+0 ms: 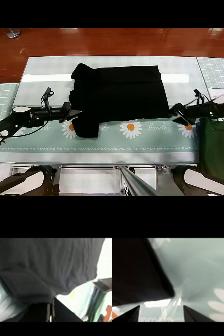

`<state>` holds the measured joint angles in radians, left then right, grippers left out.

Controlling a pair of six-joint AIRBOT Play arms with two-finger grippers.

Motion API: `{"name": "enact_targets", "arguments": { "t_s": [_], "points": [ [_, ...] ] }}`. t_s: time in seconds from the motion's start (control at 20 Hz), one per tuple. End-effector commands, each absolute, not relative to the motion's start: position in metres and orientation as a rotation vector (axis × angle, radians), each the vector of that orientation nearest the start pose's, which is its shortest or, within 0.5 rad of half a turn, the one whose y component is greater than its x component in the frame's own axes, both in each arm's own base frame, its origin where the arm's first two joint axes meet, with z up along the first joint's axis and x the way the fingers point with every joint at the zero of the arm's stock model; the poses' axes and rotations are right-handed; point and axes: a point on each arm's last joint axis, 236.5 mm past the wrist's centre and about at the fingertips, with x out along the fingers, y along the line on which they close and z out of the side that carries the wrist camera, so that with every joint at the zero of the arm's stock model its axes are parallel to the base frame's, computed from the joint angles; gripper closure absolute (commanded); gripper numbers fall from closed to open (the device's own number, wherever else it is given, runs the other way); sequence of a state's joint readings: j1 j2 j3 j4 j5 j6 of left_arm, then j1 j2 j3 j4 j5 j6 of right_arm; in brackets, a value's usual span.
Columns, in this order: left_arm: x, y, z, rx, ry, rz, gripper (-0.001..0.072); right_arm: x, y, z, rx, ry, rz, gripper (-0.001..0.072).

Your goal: Fold the shirts.

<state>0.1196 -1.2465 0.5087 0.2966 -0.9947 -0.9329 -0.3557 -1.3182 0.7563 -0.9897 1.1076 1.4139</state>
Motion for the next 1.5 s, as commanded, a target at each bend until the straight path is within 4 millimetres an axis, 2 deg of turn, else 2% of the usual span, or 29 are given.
{"name": "enact_targets", "arguments": {
  "t_s": [0.0, 0.1, 0.15, 0.2, 0.25, 0.3, 0.35, 0.4, 0.45, 0.5, 0.55, 0.6, 0.65, 0.7, 0.75, 0.8, 0.85, 0.9, 1.0, 1.1, 1.2, 1.35, 1.45],
  "points": [
    [0.311, -0.156, -0.05, -0.957, 1.18, -0.517, 0.0673, 0.339, 0.035, -0.096, 0.805, 1.418, 0.051, 0.0092],
    [0.31, -0.156, -0.049, -0.954, 1.182, -0.523, 0.0673, 0.347, 0.047, -0.106, 0.814, 1.465, 0.049, 0.0092],
    [0.31, -0.157, -0.049, -0.948, 1.181, -0.533, 0.0674, 0.353, 0.052, -0.108, 0.809, 1.475, 0.056, 0.0122],
    [0.309, -0.158, -0.048, -0.949, 1.183, -0.54, 0.0674, 0.361, 0.057, -0.106, 0.799, 1.474, 0.069, 0.0314],
    [0.31, -0.159, -0.044, -0.936, 1.18, -0.56, 0.0674, 0.37, 0.061, -0.099, 0.774, 1.466, 0.101, 0.0646],
    [0.315, -0.158, -0.034, -0.899, 1.163, -0.595, 0.0674, 0.378, 0.067, -0.087, 0.731, 1.454, 0.151, 0.0684],
    [0.324, -0.157, -0.017, -0.859, 1.121, -0.647, 0.0674, 0.384, 0.07, -0.072, 0.698, 1.452, 0.19, 0.0685],
    [0.337, -0.155, 0.009, -0.833, 1.068, -0.698, 0.0674, 0.393, 0.069, -0.051, 0.642, 1.433, 0.227, 0.0685],
    [0.352, -0.15, 0.04, -0.797, 1.002, -0.736, 0.0675, 0.409, 0.065, -0.023, 0.593, 1.376, 0.248, 0.0685],
    [0.372, -0.14, 0.076, -0.743, 0.932, -0.733, 0.0675, 0.431, 0.059, 0.02, 0.544, 1.268, 0.261, 0.0685],
    [0.389, -0.127, 0.111, -0.664, 0.87, -0.706, 0.0675, 0.451, 0.051, 0.068, 0.491, 1.146, 0.262, 0.0685],
    [0.404, -0.114, 0.151, -0.557, 0.809, -0.664, 0.0675, 0.467, 0.044, 0.126, 0.434, 1.006, 0.259, 0.0685],
    [0.413, -0.102, 0.191, -0.454, 0.75, -0.616, 0.0675, 0.473, 0.038, 0.185, 0.379, 0.879, 0.256, 0.0685],
    [0.416, -0.089, 0.237, -0.351, 0.685, -0.564, 0.0675, 0.465, 0.037, 0.234, 0.328, 0.79, 0.262, 0.0685],
    [0.411, -0.082, 0.278, -0.272, 0.627, -0.528, 0.0675, 0.446, 0.04, 0.279, 0.275, 0.713, 0.278, 0.0685],
    [0.399, -0.075, 0.32, -0.193, 0.567, -0.49, 0.0676, 0.425, 0.043, 0.313, 0.239, 0.643, 0.288, 0.0685],
    [0.385, -0.069, 0.354, -0.128, 0.513, -0.457, 0.0675, 0.401, 0.045, 0.348, 0.206, 0.554, 0.288, 0.0685],
    [0.365, -0.065, 0.386, -0.071, 0.456, -0.421, 0.0676, 0.377, 0.045, 0.376, 0.171, 0.475, 0.274, 0.0685],
    [0.327, -0.06, 0.433, 0.0, 0.351, -0.359, 0.0676, 0.326, 0.043, 0.424, 0.114, 0.331, 0.237, 0.0685],
    [0.289, -0.06, 0.46, 0.038, 0.273, -0.324, 0.0675, 0.276, 0.044, 0.455, 0.071, 0.228, 0.214, 0.0685],
    [0.252, -0.059, 0.468, 0.079, 0.246, -0.292, 0.0676, 0.231, 0.049, 0.472, 0.036, 0.162, 0.211, 0.0685],
    [0.205, -0.062, 0.503, 0.107, 0.095, -0.255, 0.0676, 0.182, 0.054, 0.478, 0.01, 0.12, 0.201, 0.0685],
    [0.176, -0.068, 0.509, 0.105, 0.056, -0.253, 0.0676, 0.163, 0.054, 0.478, 0.008, 0.112, 0.187, 0.0685]
  ]
}}
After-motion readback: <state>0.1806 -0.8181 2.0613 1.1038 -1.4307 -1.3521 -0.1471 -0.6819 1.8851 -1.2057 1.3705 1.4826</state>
